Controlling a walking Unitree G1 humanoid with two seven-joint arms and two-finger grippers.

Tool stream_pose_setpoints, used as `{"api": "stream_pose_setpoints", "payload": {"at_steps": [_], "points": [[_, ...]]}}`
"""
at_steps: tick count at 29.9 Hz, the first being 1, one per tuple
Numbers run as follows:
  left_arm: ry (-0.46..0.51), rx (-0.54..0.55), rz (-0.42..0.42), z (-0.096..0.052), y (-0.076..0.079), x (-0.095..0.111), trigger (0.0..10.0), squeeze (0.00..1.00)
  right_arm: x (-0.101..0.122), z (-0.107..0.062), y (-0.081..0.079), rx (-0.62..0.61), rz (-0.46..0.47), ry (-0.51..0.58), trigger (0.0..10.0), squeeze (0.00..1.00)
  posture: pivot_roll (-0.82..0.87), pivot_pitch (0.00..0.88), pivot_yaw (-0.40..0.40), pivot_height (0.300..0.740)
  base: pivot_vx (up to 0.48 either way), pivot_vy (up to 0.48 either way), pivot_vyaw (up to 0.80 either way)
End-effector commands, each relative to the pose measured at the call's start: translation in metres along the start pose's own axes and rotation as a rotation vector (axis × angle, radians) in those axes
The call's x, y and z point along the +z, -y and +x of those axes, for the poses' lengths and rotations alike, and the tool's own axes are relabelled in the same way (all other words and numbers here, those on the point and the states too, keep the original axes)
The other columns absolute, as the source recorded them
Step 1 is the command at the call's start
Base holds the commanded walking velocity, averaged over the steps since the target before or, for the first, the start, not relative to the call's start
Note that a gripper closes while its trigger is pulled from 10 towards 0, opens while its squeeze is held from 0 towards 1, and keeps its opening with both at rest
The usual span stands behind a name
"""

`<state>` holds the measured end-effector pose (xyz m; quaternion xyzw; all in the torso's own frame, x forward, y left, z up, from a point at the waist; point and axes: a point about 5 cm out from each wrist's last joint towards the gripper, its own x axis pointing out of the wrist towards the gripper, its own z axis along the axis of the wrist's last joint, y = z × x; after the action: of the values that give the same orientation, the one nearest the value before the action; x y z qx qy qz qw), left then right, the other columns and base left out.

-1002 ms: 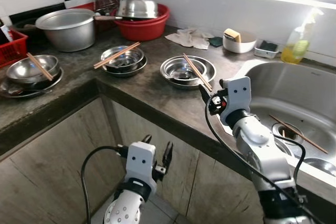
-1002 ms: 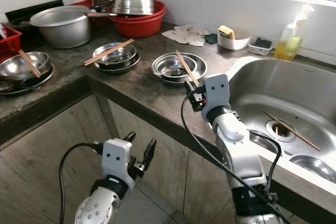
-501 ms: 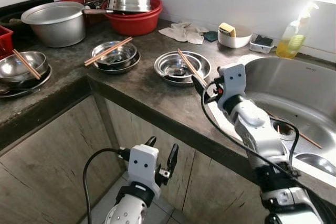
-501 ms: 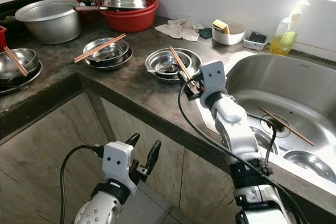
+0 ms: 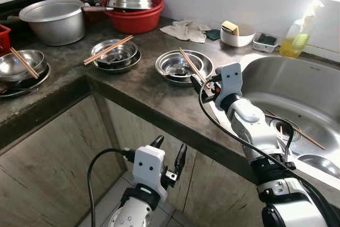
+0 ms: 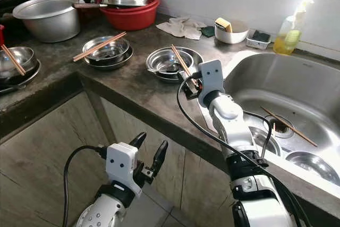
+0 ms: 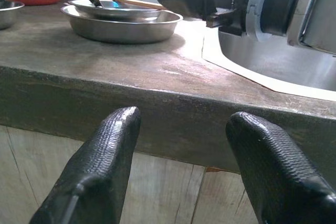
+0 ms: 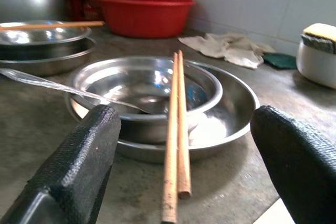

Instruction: Kitchen organization

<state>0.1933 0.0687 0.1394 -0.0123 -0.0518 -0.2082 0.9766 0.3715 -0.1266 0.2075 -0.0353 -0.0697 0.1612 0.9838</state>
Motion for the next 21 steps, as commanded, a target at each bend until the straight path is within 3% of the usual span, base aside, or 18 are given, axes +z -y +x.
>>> {"api": "stream_pose_setpoints", "payload": {"at_steps": [1,21], "points": [[0.023,-0.012,-0.005,-0.001,0.002,0.005,10.0,0.0,0.002,0.004,0.004,-0.019,-0.001,0.001,10.0,0.0,0.14,0.108,-0.063,0.74,0.0,0.0,0.0],[0.026,-0.011,0.021,0.001,0.0,0.005,10.0,0.0,-0.008,0.01,0.007,-0.036,-0.01,-0.037,10.0,0.0,0.14,0.102,-0.066,0.74,0.0,0.0,0.0]]}}
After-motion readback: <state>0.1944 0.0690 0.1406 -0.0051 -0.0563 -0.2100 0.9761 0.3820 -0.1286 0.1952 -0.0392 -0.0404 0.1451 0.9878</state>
